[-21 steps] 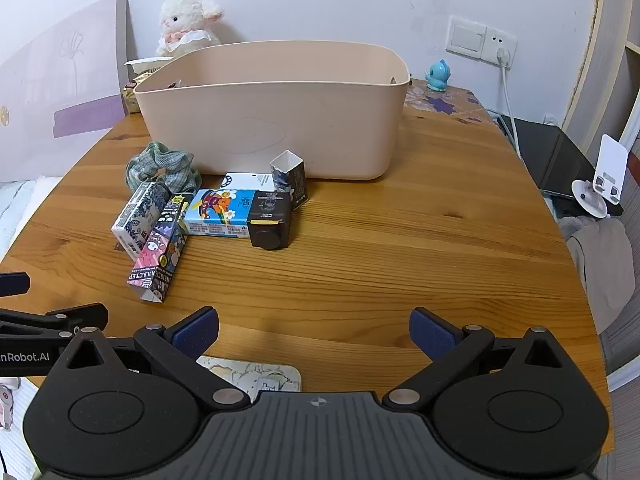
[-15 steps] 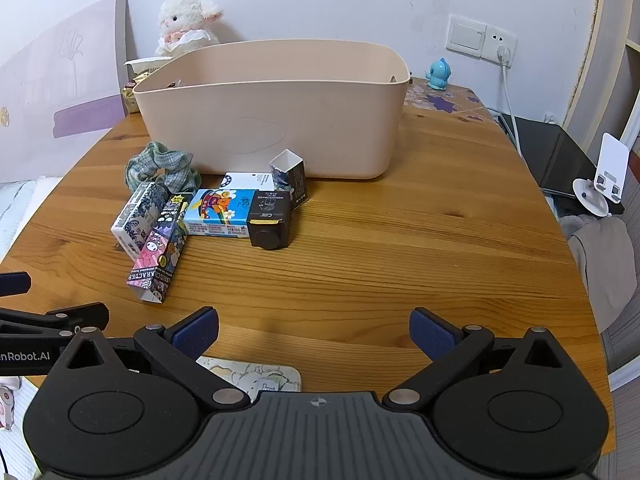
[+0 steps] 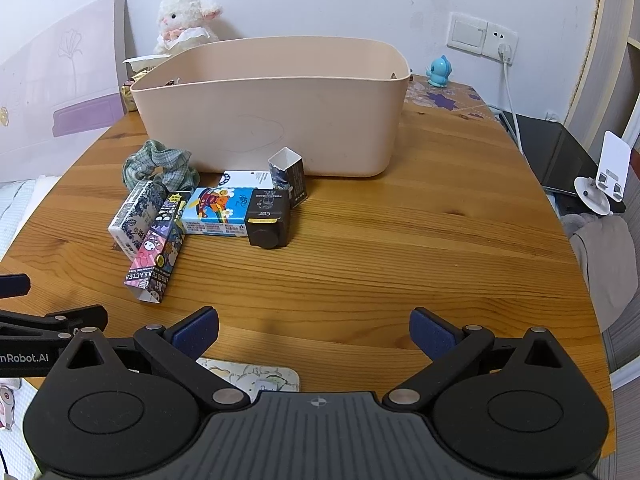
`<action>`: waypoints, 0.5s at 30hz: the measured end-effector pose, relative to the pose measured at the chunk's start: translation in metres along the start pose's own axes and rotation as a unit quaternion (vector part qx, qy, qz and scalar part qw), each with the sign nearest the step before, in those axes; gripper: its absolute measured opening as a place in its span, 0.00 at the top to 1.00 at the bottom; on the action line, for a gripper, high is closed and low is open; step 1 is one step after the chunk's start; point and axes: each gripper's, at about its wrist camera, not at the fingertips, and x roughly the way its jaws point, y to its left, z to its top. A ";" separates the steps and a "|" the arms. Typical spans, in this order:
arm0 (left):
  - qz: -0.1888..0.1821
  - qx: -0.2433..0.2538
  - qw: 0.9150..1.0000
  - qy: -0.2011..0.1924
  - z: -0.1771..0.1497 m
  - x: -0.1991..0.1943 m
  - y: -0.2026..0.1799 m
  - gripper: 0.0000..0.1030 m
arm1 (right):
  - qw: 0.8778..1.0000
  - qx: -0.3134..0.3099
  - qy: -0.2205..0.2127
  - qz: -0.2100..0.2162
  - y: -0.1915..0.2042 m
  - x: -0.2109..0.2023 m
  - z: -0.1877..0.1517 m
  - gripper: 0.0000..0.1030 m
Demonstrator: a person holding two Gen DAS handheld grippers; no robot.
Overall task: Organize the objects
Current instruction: 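Move both tools toward the cluster of boxes beside the basket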
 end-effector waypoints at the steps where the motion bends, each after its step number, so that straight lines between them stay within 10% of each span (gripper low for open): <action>1: 0.000 0.000 1.000 0.000 0.000 0.000 0.000 0.00 | 1.000 0.000 0.000 0.000 0.000 0.000 0.000 0.00; 15: -0.001 -0.002 1.000 0.001 0.000 -0.002 0.002 0.00 | 1.000 -0.003 0.000 0.000 0.002 0.001 0.000 0.00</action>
